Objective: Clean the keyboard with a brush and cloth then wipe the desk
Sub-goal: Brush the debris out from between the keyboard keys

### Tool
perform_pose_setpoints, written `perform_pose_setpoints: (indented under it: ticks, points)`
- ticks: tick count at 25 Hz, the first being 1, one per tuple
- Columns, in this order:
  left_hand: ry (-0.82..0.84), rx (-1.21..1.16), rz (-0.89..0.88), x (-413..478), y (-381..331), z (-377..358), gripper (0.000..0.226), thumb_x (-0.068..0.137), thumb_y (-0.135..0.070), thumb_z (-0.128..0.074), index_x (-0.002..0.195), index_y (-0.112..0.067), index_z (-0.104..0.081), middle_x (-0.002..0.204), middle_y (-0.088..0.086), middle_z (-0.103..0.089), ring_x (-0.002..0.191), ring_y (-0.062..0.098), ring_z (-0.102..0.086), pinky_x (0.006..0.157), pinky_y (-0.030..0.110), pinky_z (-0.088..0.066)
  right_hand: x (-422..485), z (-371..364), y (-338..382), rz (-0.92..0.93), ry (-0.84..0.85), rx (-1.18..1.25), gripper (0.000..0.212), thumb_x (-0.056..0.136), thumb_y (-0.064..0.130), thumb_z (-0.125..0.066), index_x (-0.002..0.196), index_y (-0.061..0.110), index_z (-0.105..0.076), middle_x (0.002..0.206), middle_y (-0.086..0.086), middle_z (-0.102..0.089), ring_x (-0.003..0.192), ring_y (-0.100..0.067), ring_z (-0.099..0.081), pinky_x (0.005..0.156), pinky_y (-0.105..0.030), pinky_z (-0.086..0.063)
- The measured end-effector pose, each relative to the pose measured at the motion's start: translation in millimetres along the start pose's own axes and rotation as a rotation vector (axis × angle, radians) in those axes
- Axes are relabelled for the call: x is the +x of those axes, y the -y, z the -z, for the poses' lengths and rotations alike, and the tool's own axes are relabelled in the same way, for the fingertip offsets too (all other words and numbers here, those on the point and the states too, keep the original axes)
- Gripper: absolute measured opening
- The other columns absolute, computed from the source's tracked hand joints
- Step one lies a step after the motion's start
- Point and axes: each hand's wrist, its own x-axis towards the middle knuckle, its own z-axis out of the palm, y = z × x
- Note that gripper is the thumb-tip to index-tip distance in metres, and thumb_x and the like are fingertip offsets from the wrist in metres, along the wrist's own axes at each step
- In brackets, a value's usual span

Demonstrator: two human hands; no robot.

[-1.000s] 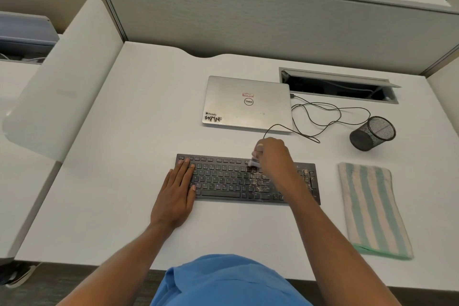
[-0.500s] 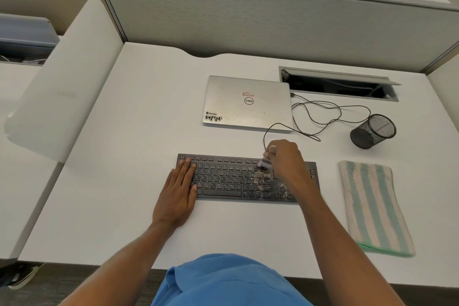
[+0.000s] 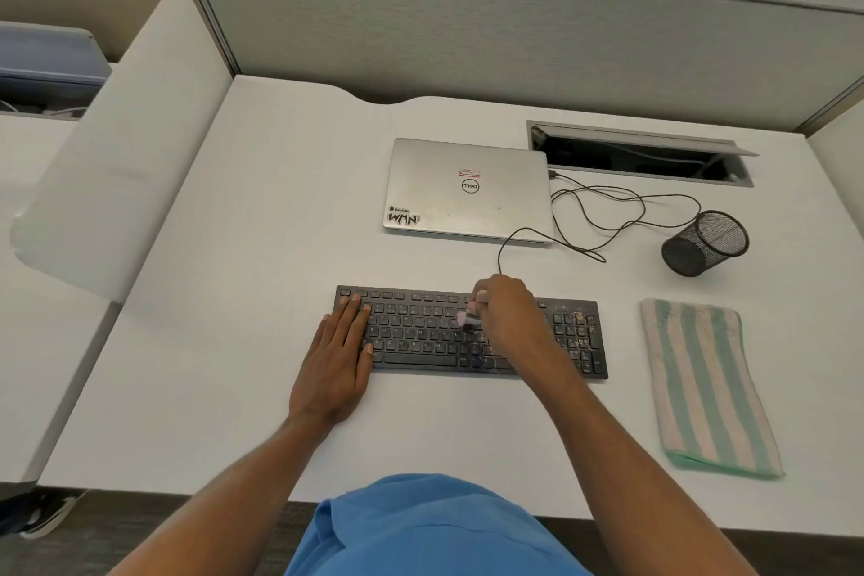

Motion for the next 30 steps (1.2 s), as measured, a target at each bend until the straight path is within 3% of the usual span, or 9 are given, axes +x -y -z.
perform_pose_setpoints:
  ticks: [2, 4, 6, 10, 13, 18, 23, 26, 30]
  points:
    - [-0.002, 0.001, 0.000, 0, 0, 0, 0.062, 0.109, -0.035, -0.033, 0.168, -0.015, -0.025, 0.177, 0.000, -0.016, 0.164, 0.013, -0.005, 0.132, 0.043, -0.016, 2, 7, -4, -0.045, -0.031, -0.065, 0.011, 0.097, 0.008, -0.055, 0.094, 0.010, -0.065, 0.076, 0.006, -0.057, 0.064, 0.002, -0.058, 0.057, -0.004, -0.046]
    - [-0.003, 0.001, -0.001, 0, 0, -1, 0.062, 0.109, -0.034, -0.033, 0.168, -0.015, -0.025, 0.177, 0.000, -0.016, 0.164, 0.013, -0.005, 0.132, 0.043, -0.016, 8, 8, -9, -0.071, -0.026, -0.088, 0.015, 0.089, 0.002, -0.061, 0.078, 0.011, -0.065, 0.078, -0.003, -0.068, 0.074, -0.016, -0.071, 0.069, -0.031, -0.062]
    - [-0.005, 0.001, -0.001, 0, 0, -1, 0.062, 0.109, -0.035, -0.033, 0.167, -0.015, -0.025, 0.177, 0.000, -0.016, 0.164, 0.013, -0.005, 0.132, 0.042, -0.015, 11, 3, -3, -0.010, 0.004, -0.094, 0.018, 0.090, -0.001, -0.060, 0.075, 0.007, -0.067, 0.078, -0.012, -0.071, 0.075, -0.027, -0.074, 0.068, -0.040, -0.064]
    - [-0.003, 0.001, 0.004, 0, -1, -1, 0.062, 0.109, -0.035, -0.032, 0.168, -0.015, -0.025, 0.177, -0.001, -0.015, 0.164, 0.013, -0.004, 0.132, 0.041, -0.014, -8, -9, 17, 0.050, 0.021, -0.034, 0.014, 0.099, 0.011, -0.055, 0.099, 0.006, -0.068, 0.087, -0.001, -0.059, 0.073, -0.016, -0.055, 0.060, -0.012, -0.046]
    - [-0.003, -0.001, -0.002, 0, 0, 0, 0.062, 0.109, -0.035, -0.032, 0.168, -0.016, -0.024, 0.177, -0.001, -0.015, 0.164, 0.013, -0.005, 0.132, 0.041, -0.014, -2, -7, 4, -0.005, 0.017, 0.061, 0.016, 0.099, 0.004, -0.052, 0.092, -0.001, -0.066, 0.086, -0.005, -0.062, 0.070, -0.015, -0.059, 0.062, -0.012, -0.054]
    - [-0.006, -0.007, -0.005, -1, 0, -1, 0.062, 0.109, -0.035, -0.032, 0.168, -0.016, -0.024, 0.177, 0.000, -0.015, 0.164, 0.014, -0.006, 0.132, 0.040, -0.014, 2, 10, -4, -0.127, -0.104, 0.001, 0.028, 0.098, 0.009, -0.055, 0.072, 0.002, -0.061, 0.071, -0.006, -0.068, 0.066, -0.015, -0.068, 0.066, -0.038, -0.062]
    - [-0.004, 0.003, -0.008, 0, -1, 1, 0.062, 0.109, -0.034, -0.033, 0.167, -0.015, -0.025, 0.177, 0.001, -0.016, 0.164, 0.015, -0.006, 0.131, 0.041, -0.013, -17, 1, 26, 0.030, -0.244, 0.012, 0.034, 0.100, 0.014, -0.052, 0.068, 0.004, -0.058, 0.059, 0.008, -0.052, 0.055, 0.003, -0.048, 0.045, -0.013, -0.033]
    - [-0.001, -0.003, -0.005, -1, 0, 1, 0.062, 0.109, -0.034, -0.033, 0.168, -0.015, -0.024, 0.177, 0.001, -0.015, 0.164, 0.015, -0.005, 0.132, 0.040, -0.012, -15, -6, 24, 0.003, -0.203, -0.011, 0.029, 0.102, 0.015, -0.054, 0.076, 0.006, -0.064, 0.063, 0.013, -0.055, 0.060, 0.000, -0.055, 0.043, -0.010, -0.035]
    - [0.005, 0.004, -0.006, 0, 1, 1, 0.062, 0.110, -0.034, -0.032, 0.168, -0.014, -0.023, 0.177, 0.001, -0.013, 0.164, 0.015, -0.004, 0.132, 0.040, -0.011, -8, 4, 25, -0.054, -0.208, -0.123, 0.028, 0.101, 0.016, -0.054, 0.083, 0.000, -0.069, 0.075, -0.008, -0.069, 0.061, -0.011, -0.060, 0.049, -0.019, -0.040]
